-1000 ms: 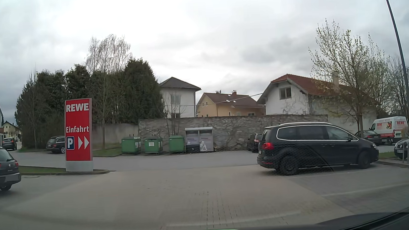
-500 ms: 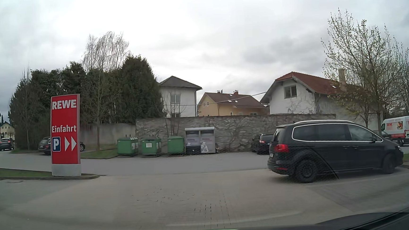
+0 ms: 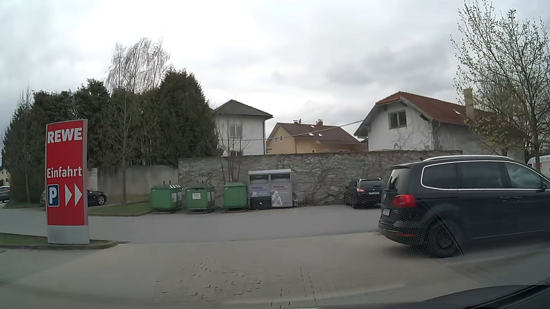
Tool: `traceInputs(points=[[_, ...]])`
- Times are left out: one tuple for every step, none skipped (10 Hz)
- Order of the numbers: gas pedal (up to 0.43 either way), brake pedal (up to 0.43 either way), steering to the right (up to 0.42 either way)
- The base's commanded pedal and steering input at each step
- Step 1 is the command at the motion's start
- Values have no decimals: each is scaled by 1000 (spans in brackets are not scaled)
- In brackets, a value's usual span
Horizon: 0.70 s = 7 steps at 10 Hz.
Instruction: Follow the waypoints while adhering to traffic rules and regulations
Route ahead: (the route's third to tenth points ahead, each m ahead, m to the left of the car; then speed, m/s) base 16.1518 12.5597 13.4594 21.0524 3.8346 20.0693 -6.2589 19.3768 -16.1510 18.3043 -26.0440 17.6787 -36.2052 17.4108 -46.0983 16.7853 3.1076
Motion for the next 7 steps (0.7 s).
traceInputs(points=[[0,0,-13],[0,0,-13],[0,0,-13],[0,0,-14],[0,0,-16],[0,0,-16],[0,0,-16]])
